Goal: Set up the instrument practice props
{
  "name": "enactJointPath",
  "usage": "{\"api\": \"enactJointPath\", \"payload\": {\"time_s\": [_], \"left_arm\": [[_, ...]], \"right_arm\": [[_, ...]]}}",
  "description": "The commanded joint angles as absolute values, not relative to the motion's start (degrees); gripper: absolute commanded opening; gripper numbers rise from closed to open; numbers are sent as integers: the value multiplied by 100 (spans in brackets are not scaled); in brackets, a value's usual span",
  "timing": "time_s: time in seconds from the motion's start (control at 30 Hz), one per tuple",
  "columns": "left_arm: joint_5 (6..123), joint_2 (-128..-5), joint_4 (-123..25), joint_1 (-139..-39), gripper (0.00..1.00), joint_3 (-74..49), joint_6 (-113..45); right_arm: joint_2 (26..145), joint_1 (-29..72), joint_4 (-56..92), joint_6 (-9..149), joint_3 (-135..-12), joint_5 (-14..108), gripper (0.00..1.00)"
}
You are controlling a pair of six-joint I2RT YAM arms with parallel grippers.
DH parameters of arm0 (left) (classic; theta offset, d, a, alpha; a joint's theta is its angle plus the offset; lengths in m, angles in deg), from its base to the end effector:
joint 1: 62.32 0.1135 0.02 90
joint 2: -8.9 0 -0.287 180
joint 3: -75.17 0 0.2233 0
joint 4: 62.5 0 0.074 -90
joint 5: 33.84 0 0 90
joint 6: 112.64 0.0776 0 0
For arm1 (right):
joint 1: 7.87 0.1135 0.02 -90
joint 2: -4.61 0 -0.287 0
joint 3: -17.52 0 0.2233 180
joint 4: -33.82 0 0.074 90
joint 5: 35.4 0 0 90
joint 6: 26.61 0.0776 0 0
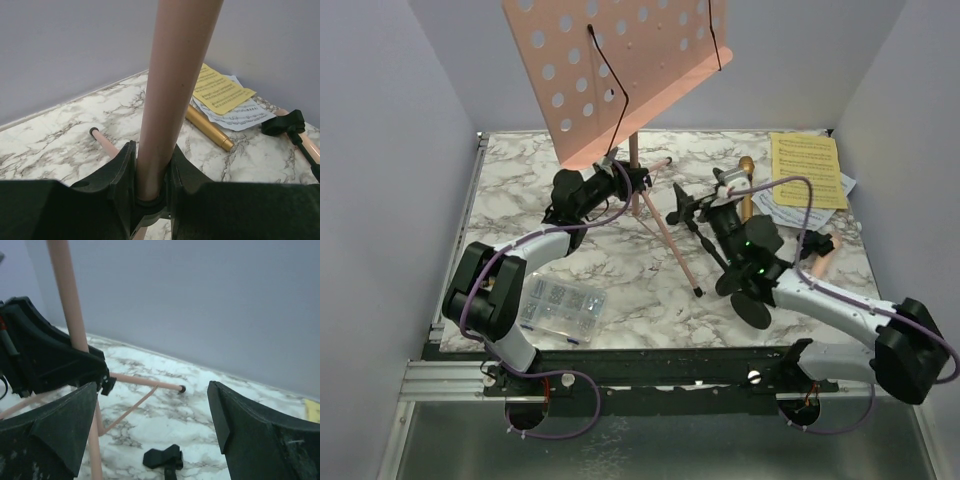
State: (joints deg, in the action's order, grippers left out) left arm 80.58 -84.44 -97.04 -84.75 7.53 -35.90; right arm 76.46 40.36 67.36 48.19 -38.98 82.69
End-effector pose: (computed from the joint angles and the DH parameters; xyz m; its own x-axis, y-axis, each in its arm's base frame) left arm 0.3398 -0.1750 0.3254 -0.0280 -0.2144 -0.9763 0.7383 0.6541 -0.1648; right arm 0.2146 0.1854 0.3716 0.2951 -0.0169 -0.9553 -0.2929 0.9501 -0.1072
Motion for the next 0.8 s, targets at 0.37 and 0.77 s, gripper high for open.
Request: {"api": "enactJointPath", "payload": {"time_s": [0.37, 0.77], "left_arm": [[9865, -8662, -9691, -8270, 0, 492, -4455], [9847, -8738, -9692, -8236, 0, 333, -4787]], "right_arm": [[9735, 1982, 3490, 7098, -5422, 453, 84], [9980, 2943, 5941, 7969, -4352, 4116, 32]]}}
